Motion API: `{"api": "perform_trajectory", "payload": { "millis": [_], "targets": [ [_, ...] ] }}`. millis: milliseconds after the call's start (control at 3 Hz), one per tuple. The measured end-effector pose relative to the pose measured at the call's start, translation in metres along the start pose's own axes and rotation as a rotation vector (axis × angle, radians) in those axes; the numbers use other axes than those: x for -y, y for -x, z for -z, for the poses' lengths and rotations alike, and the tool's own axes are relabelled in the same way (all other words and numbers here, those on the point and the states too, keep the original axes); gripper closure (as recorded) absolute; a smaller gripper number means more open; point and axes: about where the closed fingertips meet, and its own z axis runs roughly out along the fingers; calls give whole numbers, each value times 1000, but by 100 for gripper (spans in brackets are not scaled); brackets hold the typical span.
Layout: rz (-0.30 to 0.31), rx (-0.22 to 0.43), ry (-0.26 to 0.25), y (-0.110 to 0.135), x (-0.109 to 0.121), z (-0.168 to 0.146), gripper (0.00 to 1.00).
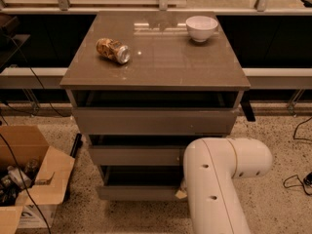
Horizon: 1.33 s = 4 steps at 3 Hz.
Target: Open bottom drawer
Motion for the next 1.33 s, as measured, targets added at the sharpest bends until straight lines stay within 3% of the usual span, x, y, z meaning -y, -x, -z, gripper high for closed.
{"api": "perform_trajectory", "payload": {
  "millis": [333,667,1000,1333],
  "targets": [
    [98,-44,43,-2,-15,1,16],
    [349,-140,179,-8,-52,9,0],
    [484,-151,294,-22,-75,19,0],
    [545,-87,366,-38,-92,33,18]
  ]
}}
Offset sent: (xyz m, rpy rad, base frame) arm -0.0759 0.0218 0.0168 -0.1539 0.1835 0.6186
